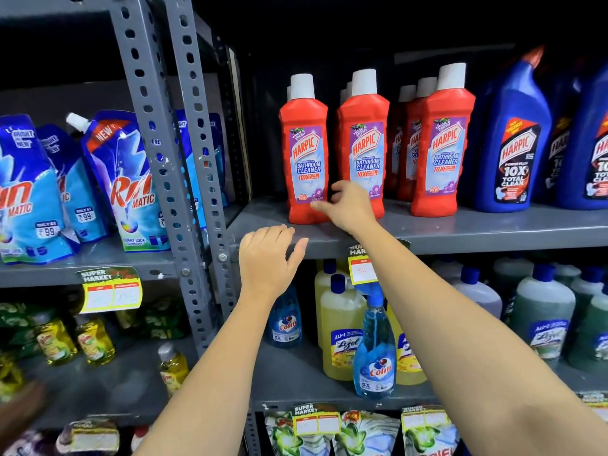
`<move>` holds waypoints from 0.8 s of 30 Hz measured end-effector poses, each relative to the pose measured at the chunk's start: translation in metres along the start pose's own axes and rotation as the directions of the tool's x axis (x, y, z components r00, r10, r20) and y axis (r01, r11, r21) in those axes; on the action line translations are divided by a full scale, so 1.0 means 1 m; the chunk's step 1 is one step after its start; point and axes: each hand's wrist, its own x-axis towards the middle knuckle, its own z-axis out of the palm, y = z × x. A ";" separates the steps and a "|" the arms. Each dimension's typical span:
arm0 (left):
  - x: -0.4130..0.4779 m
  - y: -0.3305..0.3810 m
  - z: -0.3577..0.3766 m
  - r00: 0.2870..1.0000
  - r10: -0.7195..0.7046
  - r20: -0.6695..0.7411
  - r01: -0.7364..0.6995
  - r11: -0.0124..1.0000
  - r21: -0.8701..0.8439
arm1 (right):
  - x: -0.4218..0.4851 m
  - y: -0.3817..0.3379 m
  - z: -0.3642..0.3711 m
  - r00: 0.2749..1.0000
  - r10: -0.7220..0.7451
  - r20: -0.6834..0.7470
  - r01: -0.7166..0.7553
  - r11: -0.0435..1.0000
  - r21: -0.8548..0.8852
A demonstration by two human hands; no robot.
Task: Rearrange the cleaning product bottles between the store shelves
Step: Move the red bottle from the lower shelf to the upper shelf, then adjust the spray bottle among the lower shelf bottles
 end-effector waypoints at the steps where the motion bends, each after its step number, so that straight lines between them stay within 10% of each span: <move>1: 0.000 0.001 -0.002 1.000 0.002 -0.001 -0.002 1.000 -0.007 | -0.010 -0.005 -0.009 0.994 -0.034 -0.104 0.039 0.998 0.053; 8: -0.074 0.002 0.003 0.999 -0.027 -0.022 0.027 1.000 0.011 | -0.123 0.062 -0.057 0.858 -0.052 -0.511 0.252 0.910 0.330; 11: -0.153 -0.003 0.017 0.952 0.036 0.305 -0.004 0.994 -0.107 | -0.162 0.129 -0.038 0.890 0.101 -0.445 0.042 0.953 0.299; 17: -0.279 -0.017 0.049 0.458 -0.073 0.886 0.106 0.994 0.028 | -0.202 0.217 0.009 0.951 0.234 -0.204 -0.223 0.972 0.077; 24: -0.301 -0.017 0.073 0.438 -0.131 0.890 0.099 0.990 0.098 | -0.207 0.261 0.038 0.955 0.295 -0.002 -0.295 0.952 -0.080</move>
